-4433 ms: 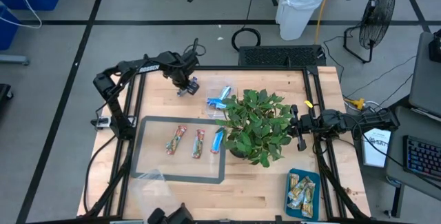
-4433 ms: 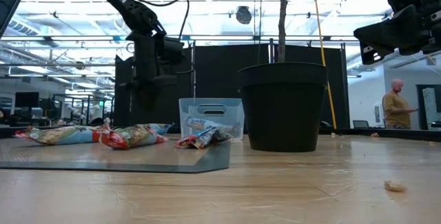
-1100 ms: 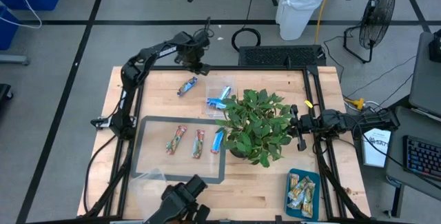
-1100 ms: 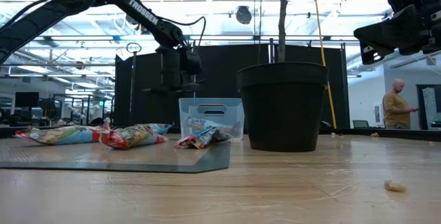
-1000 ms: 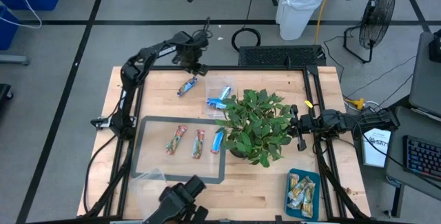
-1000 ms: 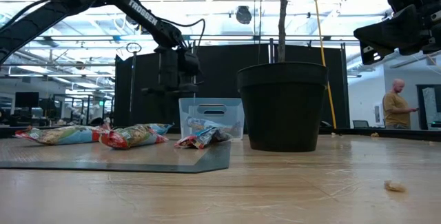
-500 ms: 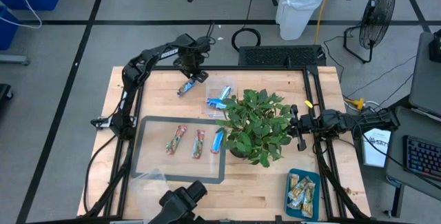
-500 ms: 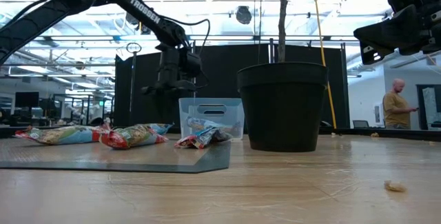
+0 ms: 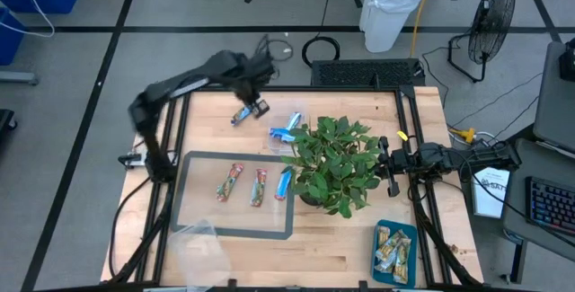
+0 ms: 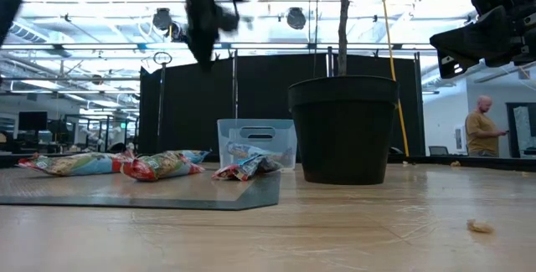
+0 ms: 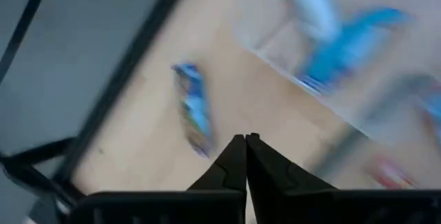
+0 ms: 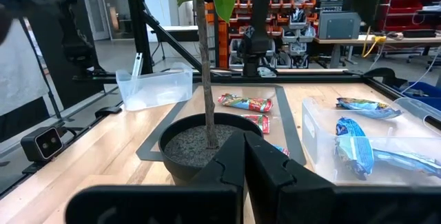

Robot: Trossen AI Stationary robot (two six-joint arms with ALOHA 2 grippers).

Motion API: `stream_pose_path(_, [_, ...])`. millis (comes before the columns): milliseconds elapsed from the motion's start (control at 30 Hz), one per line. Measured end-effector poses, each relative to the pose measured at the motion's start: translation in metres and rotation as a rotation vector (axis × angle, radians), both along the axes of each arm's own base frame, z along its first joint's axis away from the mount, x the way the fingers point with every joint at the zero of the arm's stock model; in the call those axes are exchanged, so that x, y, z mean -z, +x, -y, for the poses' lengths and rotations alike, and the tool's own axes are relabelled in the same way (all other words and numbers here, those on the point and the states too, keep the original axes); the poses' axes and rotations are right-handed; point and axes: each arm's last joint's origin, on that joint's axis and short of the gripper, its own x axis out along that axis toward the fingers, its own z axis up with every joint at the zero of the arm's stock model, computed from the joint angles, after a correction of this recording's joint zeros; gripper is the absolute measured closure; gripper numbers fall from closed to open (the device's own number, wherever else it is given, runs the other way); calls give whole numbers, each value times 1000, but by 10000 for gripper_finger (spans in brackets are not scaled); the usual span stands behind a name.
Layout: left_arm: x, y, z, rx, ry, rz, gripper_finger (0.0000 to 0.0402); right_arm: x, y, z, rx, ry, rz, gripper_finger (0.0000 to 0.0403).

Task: Pick and place Granola Bars by type
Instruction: Adjust the bottom transparent bin

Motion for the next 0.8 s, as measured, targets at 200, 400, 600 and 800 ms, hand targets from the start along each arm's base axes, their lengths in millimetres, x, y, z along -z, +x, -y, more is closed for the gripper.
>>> stream_pose_path(200, [-23,-50,130,-72,-61,142,396,0,0,0,0,0,0,403])
stream_pose_path(400, [35,-105,247,-249,-235,165,397,0,0,0,0,0,0,403])
stream_pose_path(600, [90,-132,338,-253,-498,241,398,0,0,0,0,0,0,403])
stream_pose_path(800, [120,-145,379,-391,-555,178,399,0,0,0,0,0,-1,403])
